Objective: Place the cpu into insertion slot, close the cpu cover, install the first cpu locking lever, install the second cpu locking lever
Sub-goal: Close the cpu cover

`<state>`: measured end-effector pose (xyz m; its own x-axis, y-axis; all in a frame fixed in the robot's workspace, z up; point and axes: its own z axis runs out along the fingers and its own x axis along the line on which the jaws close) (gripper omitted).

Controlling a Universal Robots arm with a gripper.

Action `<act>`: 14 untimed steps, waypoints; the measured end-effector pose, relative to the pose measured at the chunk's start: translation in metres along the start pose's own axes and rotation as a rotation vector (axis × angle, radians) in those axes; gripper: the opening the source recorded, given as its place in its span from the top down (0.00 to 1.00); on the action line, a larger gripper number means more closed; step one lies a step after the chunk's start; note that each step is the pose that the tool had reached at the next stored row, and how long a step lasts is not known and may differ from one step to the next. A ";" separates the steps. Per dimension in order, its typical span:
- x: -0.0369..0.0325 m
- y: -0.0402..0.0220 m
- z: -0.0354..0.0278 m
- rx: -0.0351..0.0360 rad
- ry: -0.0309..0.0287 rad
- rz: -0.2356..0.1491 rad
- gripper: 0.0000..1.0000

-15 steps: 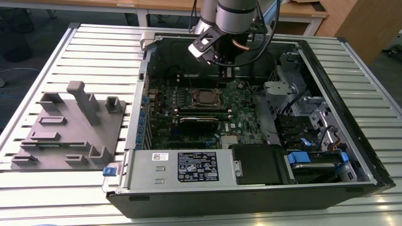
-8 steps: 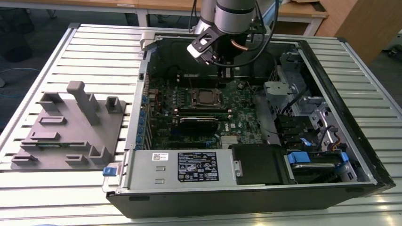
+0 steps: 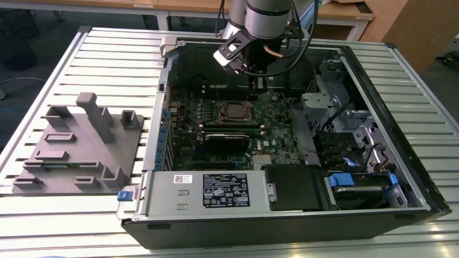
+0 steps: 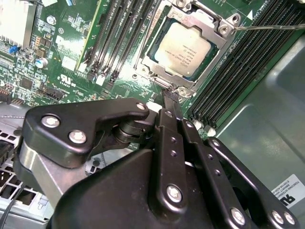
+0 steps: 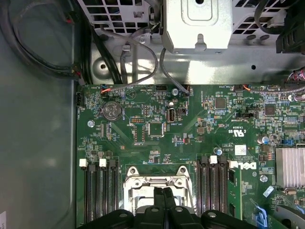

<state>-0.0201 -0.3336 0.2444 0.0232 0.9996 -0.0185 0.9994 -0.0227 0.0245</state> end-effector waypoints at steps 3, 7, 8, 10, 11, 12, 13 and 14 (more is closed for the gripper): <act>0.0000 0.0000 0.0000 -0.0003 0.0003 -0.014 0.90; 0.0000 0.0000 0.0001 -0.0008 0.0010 -0.043 0.90; 0.0000 0.0000 0.0001 -0.0009 0.0012 -0.050 0.90; 0.0000 0.0000 0.0001 -0.0012 0.0016 -0.065 0.90; 0.0000 0.0000 0.0001 -0.0013 0.0018 -0.073 0.90; 0.0000 0.0000 0.0001 -0.0015 0.0020 -0.080 0.90; 0.0000 0.0000 0.0001 -0.0017 0.0022 -0.087 0.90; 0.0000 0.0000 0.0001 -0.0018 0.0024 -0.095 0.90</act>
<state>-0.0201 -0.3336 0.2443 -0.0717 0.9973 -0.0185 0.9971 0.0721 0.0245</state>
